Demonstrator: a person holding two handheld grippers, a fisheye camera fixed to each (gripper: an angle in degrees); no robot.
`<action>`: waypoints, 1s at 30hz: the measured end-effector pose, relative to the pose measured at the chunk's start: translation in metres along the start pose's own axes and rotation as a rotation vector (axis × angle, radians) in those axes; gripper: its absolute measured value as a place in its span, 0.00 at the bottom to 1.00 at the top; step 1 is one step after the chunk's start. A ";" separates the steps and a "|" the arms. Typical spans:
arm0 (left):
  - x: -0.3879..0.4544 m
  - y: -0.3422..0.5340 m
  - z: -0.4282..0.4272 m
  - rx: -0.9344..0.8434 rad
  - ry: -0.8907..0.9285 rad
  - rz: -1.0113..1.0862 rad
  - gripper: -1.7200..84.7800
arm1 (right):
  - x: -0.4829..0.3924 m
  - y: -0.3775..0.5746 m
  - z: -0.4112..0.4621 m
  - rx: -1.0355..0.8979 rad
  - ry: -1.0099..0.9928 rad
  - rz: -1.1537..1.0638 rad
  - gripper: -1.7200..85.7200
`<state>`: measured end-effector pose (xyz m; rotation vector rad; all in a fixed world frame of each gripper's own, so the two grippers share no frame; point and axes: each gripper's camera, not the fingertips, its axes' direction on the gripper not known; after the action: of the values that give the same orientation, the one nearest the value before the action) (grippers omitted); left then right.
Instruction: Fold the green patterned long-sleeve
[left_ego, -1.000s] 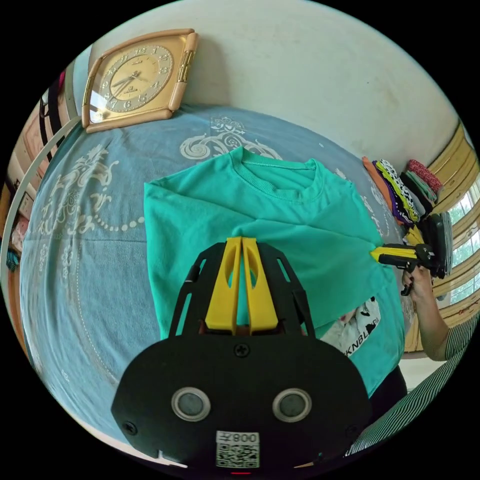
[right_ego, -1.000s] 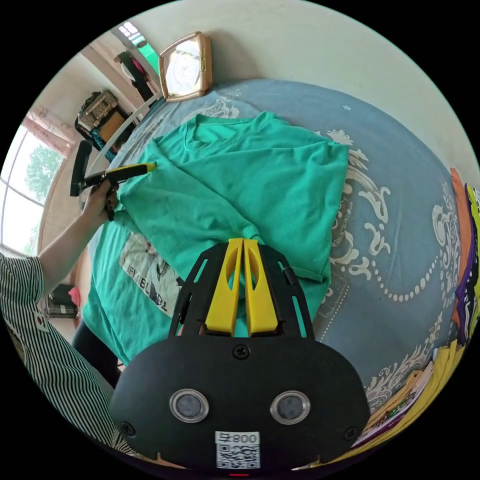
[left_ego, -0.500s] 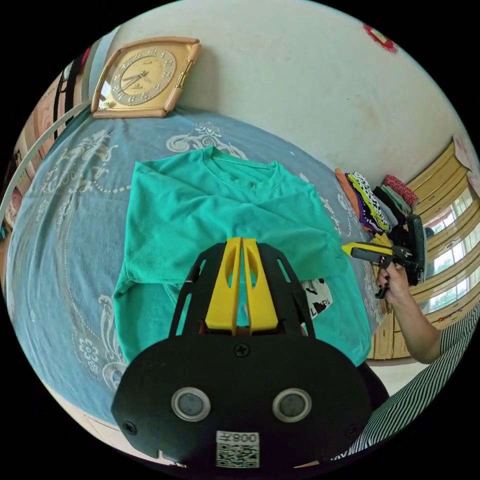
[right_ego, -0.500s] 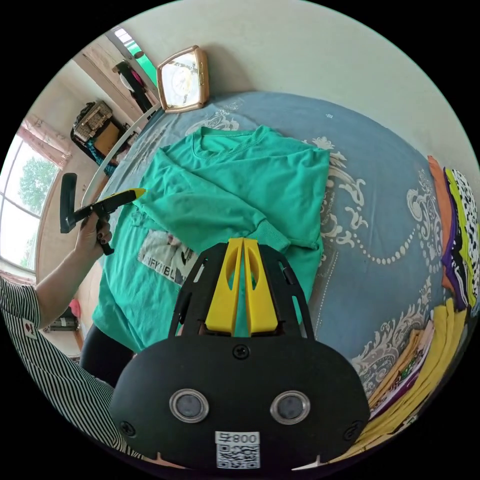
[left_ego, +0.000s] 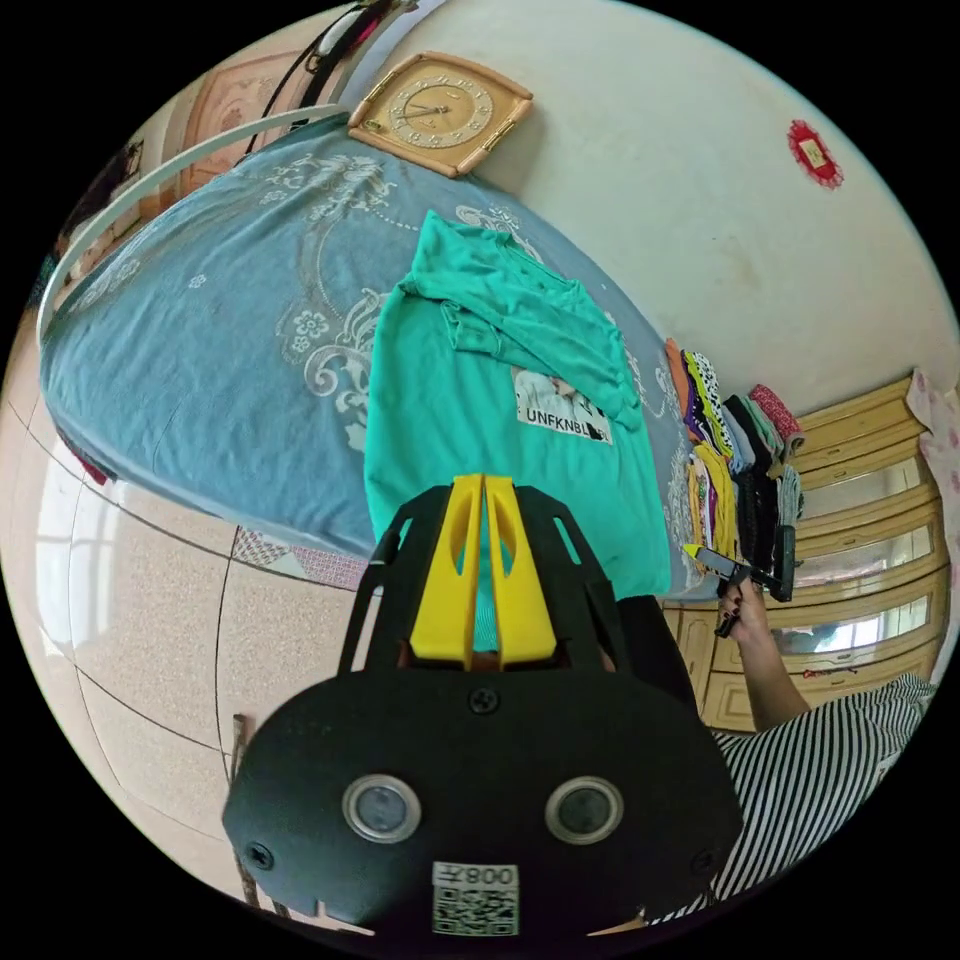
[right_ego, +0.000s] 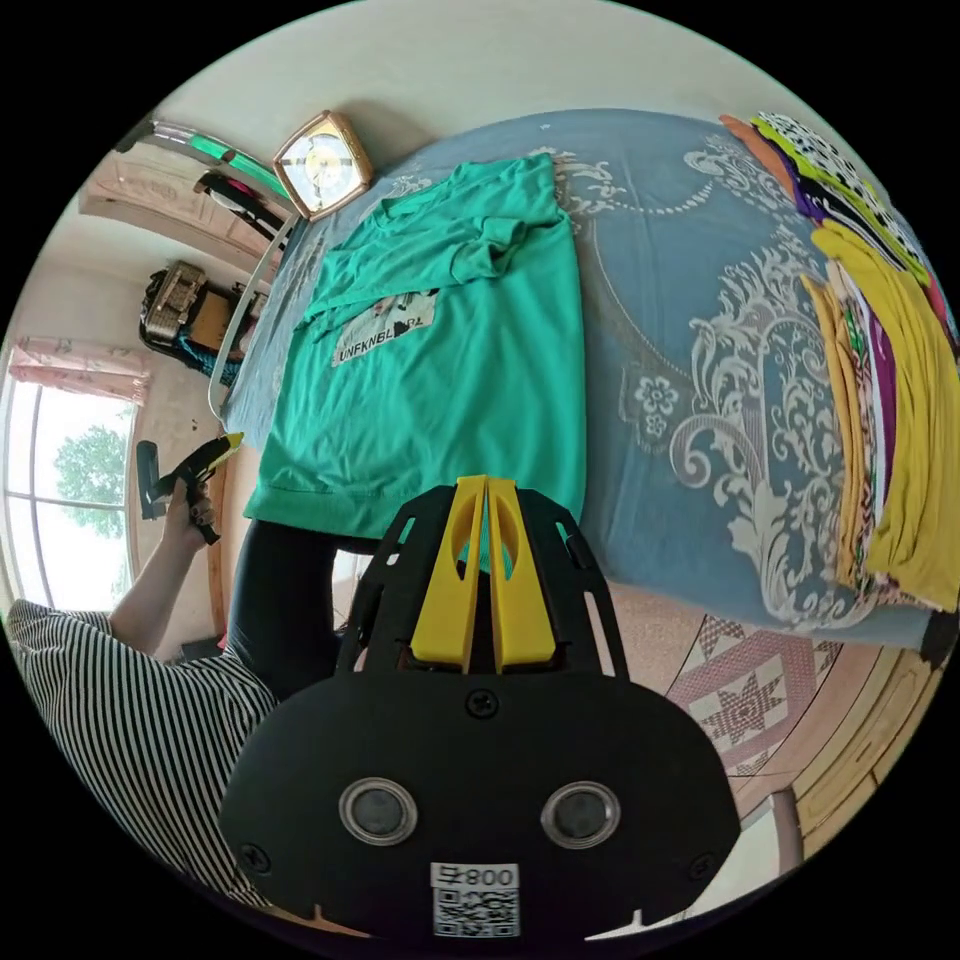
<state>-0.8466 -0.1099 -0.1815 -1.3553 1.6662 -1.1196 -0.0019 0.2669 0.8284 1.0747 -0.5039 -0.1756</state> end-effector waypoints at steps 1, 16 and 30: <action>-0.005 0.007 -0.008 0.002 0.007 -0.015 0.03 | 0.006 0.017 -0.004 0.003 -0.015 0.027 0.02; -0.110 0.086 -0.124 -0.063 0.339 -0.367 0.15 | 0.071 0.129 -0.056 0.118 -0.218 0.220 0.07; -0.108 0.069 -0.224 -0.046 0.518 -0.418 0.16 | 0.107 0.175 -0.084 0.138 -0.272 0.297 0.11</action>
<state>-1.0534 0.0436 -0.1603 -1.5808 1.8081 -1.8053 0.1134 0.3766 0.9826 1.1018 -0.9244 -0.0243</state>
